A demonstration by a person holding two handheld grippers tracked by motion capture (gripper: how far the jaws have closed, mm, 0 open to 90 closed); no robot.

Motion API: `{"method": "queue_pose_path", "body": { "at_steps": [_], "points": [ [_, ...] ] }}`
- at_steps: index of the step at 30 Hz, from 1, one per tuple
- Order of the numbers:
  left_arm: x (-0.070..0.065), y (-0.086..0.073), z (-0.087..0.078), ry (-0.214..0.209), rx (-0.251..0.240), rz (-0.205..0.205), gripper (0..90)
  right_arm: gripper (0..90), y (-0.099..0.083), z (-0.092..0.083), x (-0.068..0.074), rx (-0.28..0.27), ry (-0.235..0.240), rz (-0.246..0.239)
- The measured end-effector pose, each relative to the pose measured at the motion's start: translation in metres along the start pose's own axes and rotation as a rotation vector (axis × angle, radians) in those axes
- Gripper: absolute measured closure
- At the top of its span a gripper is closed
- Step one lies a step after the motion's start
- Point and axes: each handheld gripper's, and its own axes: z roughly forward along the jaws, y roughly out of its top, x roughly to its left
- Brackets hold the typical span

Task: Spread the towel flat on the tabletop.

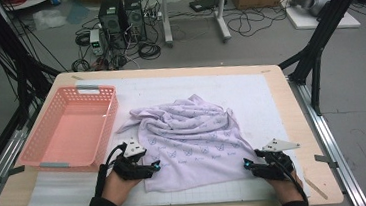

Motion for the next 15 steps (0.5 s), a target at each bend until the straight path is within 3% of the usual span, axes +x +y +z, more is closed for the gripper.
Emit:
{"method": "queue_pose_path", "body": {
  "at_steps": [1,2,3,4,5,7,11,12,14,15],
  "points": [
    [0.0,0.0,-0.002,-0.017,0.001,0.016,49.7,44.8,0.0,0.0,-0.001,0.0,0.0,0.006],
    [0.0,0.0,-0.002,-0.017,0.001,0.016,67.0,46.4,0.0,0.0,-0.001,0.001,-0.003,0.017],
    [-0.001,0.001,-0.004,-0.039,0.014,0.058,85.5,49.1,0.0,0.0,-0.001,-0.003,-0.012,0.017],
    [-0.001,0.001,-0.004,-0.039,0.014,0.058,85.9,56.8,0.001,-0.001,-0.001,0.002,-0.014,0.016],
    [-0.002,0.003,-0.004,-0.033,0.021,0.075,86.3,70.0,0.001,-0.002,-0.001,0.009,-0.008,0.017],
    [-0.001,0.002,-0.004,-0.029,0.019,0.063,86.4,82.0,0.003,-0.004,0.001,0.027,0.022,-0.008],
    [0.005,0.002,-0.007,-0.001,-0.001,0.04,86.3,83.6,0.005,-0.006,0.005,0.058,0.044,-0.015],
    [0.01,0.005,-0.006,0.022,-0.017,0.019,86.3,83.6,0.005,-0.007,0.005,0.062,0.053,-0.018],
    [0.018,0.011,-0.002,0.064,-0.015,0.02,86.4,83.4,0.006,-0.008,0.005,0.048,0.068,-0.008],
    [0.018,0.011,-0.002,0.064,-0.015,0.02,86.4,83.1,0.006,-0.007,0.005,0.036,0.073,0.005]
  ]
}}
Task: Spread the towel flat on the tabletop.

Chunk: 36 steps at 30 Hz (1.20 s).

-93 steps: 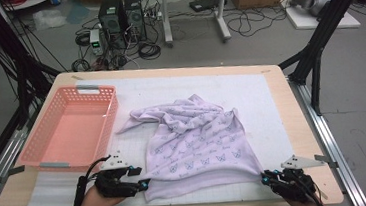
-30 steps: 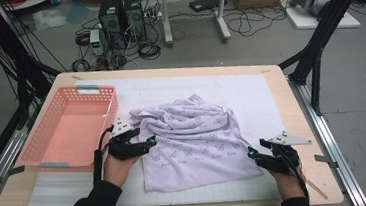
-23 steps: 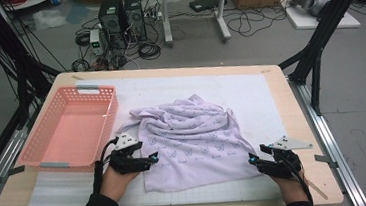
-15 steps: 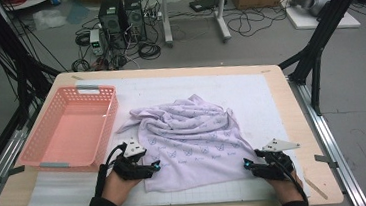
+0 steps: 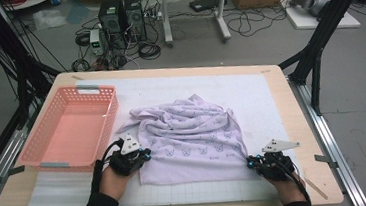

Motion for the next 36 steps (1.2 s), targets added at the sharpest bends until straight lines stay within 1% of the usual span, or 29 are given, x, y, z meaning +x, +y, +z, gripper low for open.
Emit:
{"method": "queue_pose_path", "body": {
  "at_steps": [1,2,3,4,5,6,7,8,9,10,11,12,13,14,15,16,17,18,19,22,24,25,26,28,30,31,33,34,36],
  "points": [
    [0.01,0.006,0.005,0.034,-0.009,-0.024,86.4,83.1,0.001,0.001,0.001,-0.007,0.0,0.005],
    [0.014,0.008,0.009,0.048,-0.007,-0.034,86.4,83.1,0.002,0.003,0.002,-0.011,-0.002,-0.002],
    [0.014,0.008,0.009,0.048,-0.007,-0.034,86.4,83.1,0.002,0.003,0.002,-0.011,-0.002,-0.002],
    [0.019,0.011,0.015,0.071,-0.004,-0.038,86.4,86.9,0.004,0.006,0.006,-0.007,-0.042,-0.032],
    [0.019,0.011,0.015,0.071,-0.004,-0.038,86.4,87.0,0.005,0.008,0.006,-0.009,-0.068,-0.046],
    [0.02,0.011,0.017,0.074,0.001,-0.045,86.2,87.0,0.005,0.008,0.006,-0.018,-0.083,-0.033],
    [0.021,0.011,0.018,0.08,0.002,-0.053,86.2,87.0,0.005,0.008,0.006,-0.018,-0.083,-0.033],
    [0.019,0.011,0.016,0.084,0.001,-0.068,80.7,86.5,0.005,0.008,0.003,-0.03,-0.095,-0.015],
    [0.019,0.011,0.016,0.084,0.001,-0.068,71.0,85.9,0.004,0.006,0.002,-0.042,-0.09,-0.002],
    [0.017,0.009,0.01,0.052,-0.03,-0.111,60.6,83.8,0.004,0.005,0.002,-0.05,-0.092,-0.003],
    [0.017,0.009,0.01,0.052,-0.03,-0.111,54.6,79.7,0.003,0.003,0.002,-0.057,-0.099,0.002],
    [0.014,0.004,0.001,0.037,-0.047,-0.107,51.8,75.1,0.003,0.0,0.002,-0.067,-0.105,0.011],
    [0.013,0.001,-0.001,0.016,-0.053,-0.122,49.0,69.7,0.003,-0.002,0.001,-0.084,-0.114,0.02],
    [0.013,0.001,-0.001,0.016,-0.053,-0.122,47.2,69.7,0.003,-0.002,0.001,-0.084,-0.114,0.02],
    [0.012,-0.001,-0.004,-0.008,-0.051,-0.13,45.7,64.6,0.004,-0.008,0.0,-0.115,-0.137,0.029],
    [0.011,-0.003,-0.006,-0.034,-0.051,-0.132,45.7,64.6,0.004,-0.008,0.0,-0.115,-0.137,0.029],
    [0.01,-0.006,-0.009,-0.05,-0.054,-0.126,45.1,63.8,0.005,-0.011,0.0,-0.137,-0.136,0.032],
    [0.008,-0.011,-0.014,-0.068,-0.061,-0.124,45.2,63.1,0.006,-0.018,0.001,-0.183,-0.122,0.019],
    [0.008,-0.013,-0.016,-0.07,-0.057,-0.123,45.2,63.0,0.006,-0.02,0.002,-0.194,-0.121,0.01],
    [0.007,-0.018,-0.017,-0.064,-0.047,-0.133,45.2,62.6,0.005,-0.021,0.004,-0.192,-0.103,0.007],
    [0.007,-0.022,-0.017,-0.066,-0.036,-0.133,45.7,62.0,0.003,-0.019,0.006,-0.177,-0.097,0.004],
    [0.006,-0.023,-0.017,-0.068,-0.033,-0.132,49.7,61.3,0.001,-0.016,0.008,-0.16,-0.09,0.003],
    [0.002,-0.026,-0.018,-0.057,-0.024,-0.111,51.6,60.9,0.0,-0.015,0.009,-0.146,-0.086,0.007],
    [0.0,-0.028,-0.019,-0.056,-0.012,-0.11,53.1,58.0,-0.003,-0.013,0.011,-0.13,-0.085,0.011],
    [-0.003,-0.031,-0.019,-0.042,-0.021,-0.096,55.7,55.8,-0.005,-0.011,0.013,-0.117,-0.086,0.02],
    [-0.003,-0.031,-0.02,-0.045,-0.02,-0.097,56.8,55.7,-0.006,-0.009,0.014,-0.109,-0.086,0.02],
    [-0.003,-0.031,-0.02,-0.052,-0.024,-0.103,64.4,56.5,-0.008,-0.007,0.015,-0.102,-0.082,0.026],
    [-0.003,-0.032,-0.021,-0.065,-0.027,-0.108,64.4,56.9,-0.009,-0.006,0.016,-0.094,-0.077,0.025],
    [-0.003,-0.034,-0.023,-0.1,-0.031,-0.107,77.9,57.0,-0.011,-0.002,0.015,-0.075,-0.078,0.029]
  ]
}}
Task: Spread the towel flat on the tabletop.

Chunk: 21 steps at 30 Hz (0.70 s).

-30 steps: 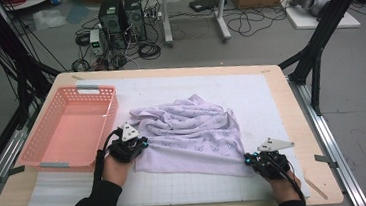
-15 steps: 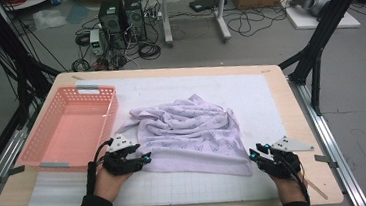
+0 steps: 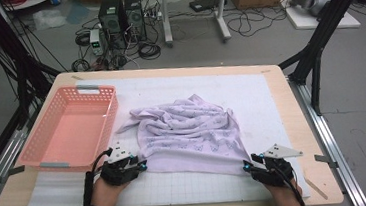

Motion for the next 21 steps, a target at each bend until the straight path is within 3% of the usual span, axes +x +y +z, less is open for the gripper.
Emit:
{"method": "queue_pose_path", "body": {
  "at_steps": [2,3,4,5,12,16,21],
  "points": [
    [-0.003,-0.001,-0.001,0.006,-0.001,0.004,83.8,60.2,-0.003,0.003,0.001,0.027,-0.006,-0.002],
    [-0.005,-0.002,-0.002,0.006,-0.001,-0.004,84.2,65.9,-0.002,0.003,0.001,0.031,-0.001,0.001],
    [-0.006,-0.002,-0.003,0.001,0.001,-0.014,84.4,81.6,-0.002,0.002,0.0,0.036,0.018,0.007],
    [-0.008,-0.003,-0.005,-0.006,0.008,-0.012,84.6,85.0,-0.002,0.002,-0.001,0.033,0.051,0.016],
    [-0.014,-0.007,-0.012,-0.035,0.016,-0.007,84.8,85.9,0.0,0.001,0.001,0.055,0.056,0.007],
    [-0.02,-0.006,-0.019,-0.044,0.009,-0.005,84.9,85.9,0.0,-0.007,0.0,0.033,0.075,0.028],
    [-0.026,-0.007,-0.027,-0.046,0.001,0.011,85.0,85.9,-0.001,-0.018,0.004,0.028,0.078,0.015]
  ]
}}
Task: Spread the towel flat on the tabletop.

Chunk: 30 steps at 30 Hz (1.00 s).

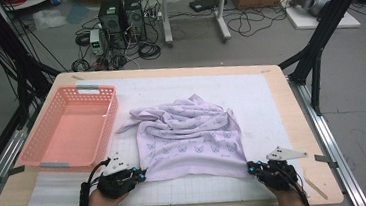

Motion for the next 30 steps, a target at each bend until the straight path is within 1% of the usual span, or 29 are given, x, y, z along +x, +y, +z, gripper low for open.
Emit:
{"method": "queue_pose_path", "body": {
  "at_steps": [2,4,5,7,8,9,10,11,13,15,18,19,21,23,24,25,26,27,28,29,30],
  "points": [
    [-0.002,-0.001,-0.005,-0.014,-0.006,-0.005,85.1,85.9,-0.002,-0.004,0.003,0.007,0.003,-0.017],
    [-0.002,-0.002,-0.006,-0.016,-0.007,-0.009,85.1,85.9,-0.003,-0.005,0.004,0.012,0.006,-0.017],
    [-0.004,-0.004,-0.01,-0.031,-0.013,-0.022,85.1,85.9,-0.003,-0.005,0.004,0.017,0.012,-0.011],
    [-0.006,-0.005,-0.012,-0.037,-0.012,-0.019,85.1,85.9,-0.003,-0.006,0.004,0.014,0.017,-0.012],
    [-0.007,-0.006,-0.017,-0.044,-0.017,-0.019,85.1,85.9,-0.003,-0.009,0.005,0.002,0.03,-0.007],
    [-0.007,-0.006,-0.017,-0.044,-0.017,-0.019,85.1,85.9,-0.003,-0.011,0.006,0.002,0.036,-0.004],
    [-0.008,-0.006,-0.019,-0.048,-0.023,-0.021,85.1,86.0,-0.004,-0.012,0.007,0.004,0.037,-0.01],
    [-0.009,-0.006,-0.022,-0.044,-0.025,-0.019,85.1,85.9,-0.005,-0.014,0.008,0.011,0.038,-0.009],
    [-0.009,-0.006,-0.024,-0.041,-0.025,-0.019,85.1,85.9,-0.007,-0.015,0.009,0.014,0.039,-0.011],
    [-0.011,-0.007,-0.028,-0.053,-0.023,-0.02,85.0,86.0,-0.01,-0.019,0.014,0.017,0.034,-0.023],
    [-0.014,-0.01,-0.03,-0.062,-0.016,-0.017,85.1,85.9,-0.011,-0.022,0.017,0.023,0.031,-0.024],
    [-0.016,-0.011,-0.032,-0.067,-0.012,-0.013,85.0,85.9,-0.011,-0.025,0.019,0.028,0.038,-0.014],
    [-0.021,-0.015,-0.035,-0.079,0.006,-0.001,85.1,85.9,-0.013,-0.028,0.022,0.036,0.049,-0.014],
    [-0.024,-0.017,-0.036,-0.085,0.011,-0.001,85.0,85.9,-0.015,-0.032,0.025,0.054,0.044,-0.029],
    [-0.025,-0.018,-0.036,-0.095,0.023,0.002,85.0,85.9,-0.016,-0.033,0.026,0.066,0.04,-0.04],
    [-0.027,-0.02,-0.036,-0.114,0.04,0.002,84.9,85.9,-0.018,-0.035,0.028,0.076,0.04,-0.049],
    [-0.028,-0.022,-0.036,-0.125,0.061,0.004,84.8,85.9,-0.02,-0.037,0.03,0.083,0.041,-0.057],
    [-0.032,-0.025,-0.036,-0.131,0.091,0.005,84.7,86.0,-0.022,-0.039,0.03,0.091,0.048,-0.059],
    [-0.034,-0.025,-0.037,-0.147,0.103,0.009,84.7,86.0,-0.025,-0.042,0.031,0.098,0.055,-0.063],
    [-0.034,-0.025,-0.037,-0.147,0.103,0.009,84.7,86.1,-0.029,-0.045,0.033,0.106,0.065,-0.068],
    [-0.036,-0.025,-0.038,-0.161,0.108,0.009,84.8,86.2,-0.033,-0.049,0.034,0.12,0.072,-0.07]
  ]
}}
